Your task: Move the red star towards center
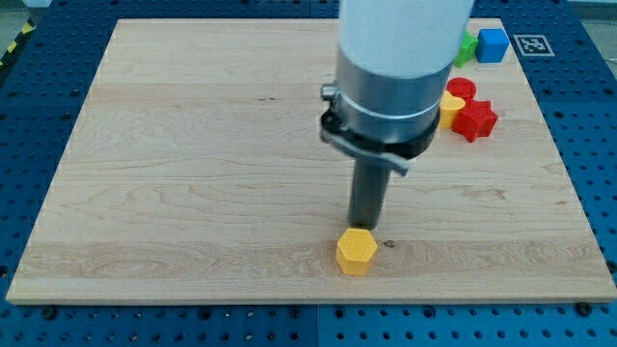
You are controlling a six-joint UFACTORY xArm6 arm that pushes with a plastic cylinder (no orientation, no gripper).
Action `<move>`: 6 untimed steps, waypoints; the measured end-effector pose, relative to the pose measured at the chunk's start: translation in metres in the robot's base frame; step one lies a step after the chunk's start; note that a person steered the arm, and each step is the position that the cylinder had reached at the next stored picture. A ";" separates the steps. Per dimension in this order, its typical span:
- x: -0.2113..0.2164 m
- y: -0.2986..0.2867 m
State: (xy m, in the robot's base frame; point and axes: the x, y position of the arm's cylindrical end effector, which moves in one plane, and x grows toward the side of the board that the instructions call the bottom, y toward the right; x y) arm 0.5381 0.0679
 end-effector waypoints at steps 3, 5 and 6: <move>-0.055 0.267; -0.152 0.268; -0.161 0.242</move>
State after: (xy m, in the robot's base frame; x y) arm 0.3772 0.3100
